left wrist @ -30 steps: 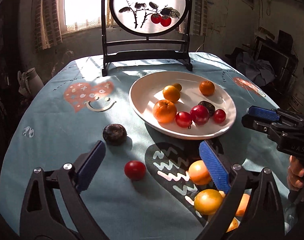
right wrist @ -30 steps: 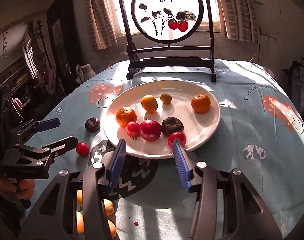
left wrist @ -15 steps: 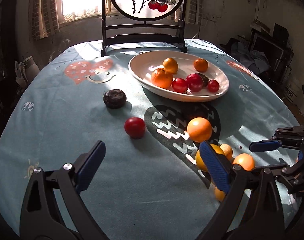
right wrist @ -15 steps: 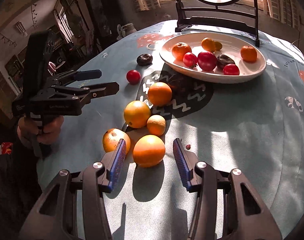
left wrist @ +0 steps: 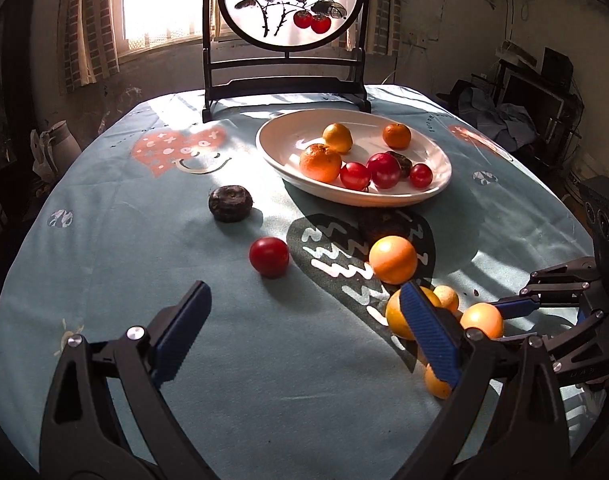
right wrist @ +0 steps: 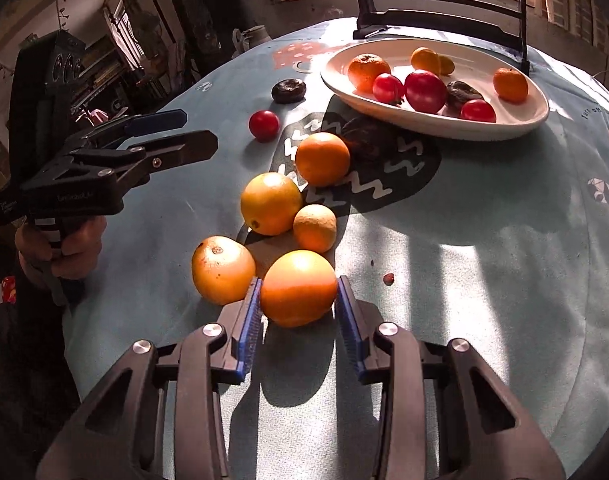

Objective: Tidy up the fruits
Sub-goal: 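Move the right gripper toward the remaining oranges while the left gripper approaches the orange cluster, then grasp a large orange with the right gripper while the left gripper grasps a grapefruit-like yellow citrus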

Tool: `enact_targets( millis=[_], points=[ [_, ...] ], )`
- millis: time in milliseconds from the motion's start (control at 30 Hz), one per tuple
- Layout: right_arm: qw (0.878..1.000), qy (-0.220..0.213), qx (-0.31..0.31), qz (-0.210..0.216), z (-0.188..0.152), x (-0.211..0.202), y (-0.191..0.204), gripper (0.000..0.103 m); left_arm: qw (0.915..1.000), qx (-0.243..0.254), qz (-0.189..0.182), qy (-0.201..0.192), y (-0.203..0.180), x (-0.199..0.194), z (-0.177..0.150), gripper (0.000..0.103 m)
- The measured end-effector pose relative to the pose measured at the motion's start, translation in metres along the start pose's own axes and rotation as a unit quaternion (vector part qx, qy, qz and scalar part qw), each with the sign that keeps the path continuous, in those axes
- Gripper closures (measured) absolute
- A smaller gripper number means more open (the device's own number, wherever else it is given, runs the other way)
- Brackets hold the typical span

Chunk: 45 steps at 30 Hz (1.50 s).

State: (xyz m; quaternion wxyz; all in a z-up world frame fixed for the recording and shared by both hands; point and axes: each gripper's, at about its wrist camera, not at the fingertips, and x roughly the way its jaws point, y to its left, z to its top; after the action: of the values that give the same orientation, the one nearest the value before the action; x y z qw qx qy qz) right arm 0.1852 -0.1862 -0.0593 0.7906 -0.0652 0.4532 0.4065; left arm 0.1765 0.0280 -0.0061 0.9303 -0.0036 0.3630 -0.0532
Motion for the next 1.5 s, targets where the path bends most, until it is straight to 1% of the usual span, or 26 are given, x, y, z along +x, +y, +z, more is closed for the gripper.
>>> enact_targets(
  millis=[67, 100, 133, 167, 233, 267, 367, 433, 467, 533, 600, 767, 833, 867, 1000, 1067, 1100, 1200, 1367, 1433, 1500],
  points=[
    [1.000, -0.006, 0.010, 0.003, 0.001, -0.003, -0.004, 0.066, 1.0000, 0.003, -0.006, 0.004, -0.001, 0.000, -0.001, 0.006],
    [1.000, -0.013, 0.018, 0.005, 0.002, -0.006, -0.007, 0.066, 0.9998, 0.006, -0.016, 0.010, -0.003, 0.001, -0.002, 0.006],
    [0.999, -0.023, 0.029, 0.011, 0.003, -0.011, -0.011, 0.066, 0.9990, 0.011, -0.038, 0.021, -0.004, 0.002, -0.004, 0.006],
    [0.998, -0.035, 0.045, 0.019, 0.004, -0.017, -0.017, 0.066, 0.9971, 0.012, -0.068, 0.032, -0.006, 0.002, -0.005, 0.006],
    [0.995, -0.059, 0.076, 0.034, 0.005, -0.028, -0.029, 0.066, 0.9906, 0.020, -0.127, 0.048, -0.012, 0.001, -0.009, 0.007],
    [0.993, -0.067, 0.089, 0.038, 0.005, -0.032, -0.035, 0.066, 0.9879, 0.032, -0.143, 0.052, -0.018, 0.000, -0.011, 0.008],
    [0.990, -0.082, 0.107, 0.033, 0.005, -0.039, -0.042, 0.066, 0.9825, 0.081, -0.159, 0.053, -0.039, -0.005, -0.019, 0.014],
    [0.990, -0.083, 0.109, 0.032, 0.005, -0.040, -0.043, 0.066, 0.9772, 0.104, -0.174, 0.065, -0.050, -0.004, -0.025, 0.024],
    [0.990, -0.083, 0.109, 0.032, 0.006, -0.040, -0.043, 0.066, 0.9749, 0.114, -0.177, 0.072, -0.056, -0.003, -0.029, 0.026],
    [0.990, -0.082, 0.107, 0.029, 0.006, -0.040, -0.042, 0.066, 0.9727, 0.131, -0.172, 0.084, -0.064, 0.001, -0.034, 0.035],
    [0.991, -0.082, 0.104, 0.027, 0.006, -0.040, -0.041, 0.066, 0.9718, 0.139, -0.167, 0.092, -0.069, 0.005, -0.037, 0.037],
    [0.991, -0.083, 0.098, 0.021, 0.006, -0.039, -0.039, 0.066, 0.9722, 0.139, -0.156, 0.106, -0.073, 0.014, -0.038, 0.041],
    [0.992, -0.083, 0.096, 0.020, 0.005, -0.040, -0.037, 0.066, 0.9711, 0.136, -0.159, 0.114, -0.073, 0.017, -0.038, 0.052],
    [0.992, -0.083, 0.095, 0.021, 0.005, -0.040, -0.037, 0.066, 0.9710, 0.134, -0.160, 0.117, -0.072, 0.019, -0.038, 0.054],
    [0.992, -0.081, 0.094, 0.017, 0.005, -0.039, -0.037, 0.066, 0.9717, 0.122, -0.164, 0.118, -0.069, 0.022, -0.036, 0.058],
    [0.992, -0.081, 0.092, 0.017, 0.005, -0.039, -0.037, 0.066, 0.9716, 0.121, -0.166, 0.117, -0.069, 0.022, -0.036, 0.060],
    [0.992, -0.081, 0.091, 0.017, 0.005, -0.039, -0.036, 0.066, 0.9712, 0.121, -0.169, 0.116, -0.070, 0.020, -0.036, 0.064],
    [0.992, -0.081, 0.090, 0.017, 0.005, -0.038, -0.036, 0.066, 0.9713, 0.120, -0.170, 0.115, -0.071, 0.019, -0.036, 0.064],
    [0.993, -0.078, 0.086, 0.019, 0.005, -0.037, -0.033, 0.066, 0.9696, 0.117, -0.184, 0.110, -0.072, 0.015, -0.038, 0.064],
    [0.993, -0.079, 0.083, 0.020, 0.005, -0.037, -0.032, 0.066, 0.9701, 0.118, -0.188, 0.099, -0.072, 0.009, -0.037, 0.064],
    [0.993, -0.085, 0.078, 0.017, 0.005, -0.038, -0.031, 0.066, 0.9726, 0.116, -0.186, 0.077, -0.069, 0.002, -0.031, 0.064]
  ],
)
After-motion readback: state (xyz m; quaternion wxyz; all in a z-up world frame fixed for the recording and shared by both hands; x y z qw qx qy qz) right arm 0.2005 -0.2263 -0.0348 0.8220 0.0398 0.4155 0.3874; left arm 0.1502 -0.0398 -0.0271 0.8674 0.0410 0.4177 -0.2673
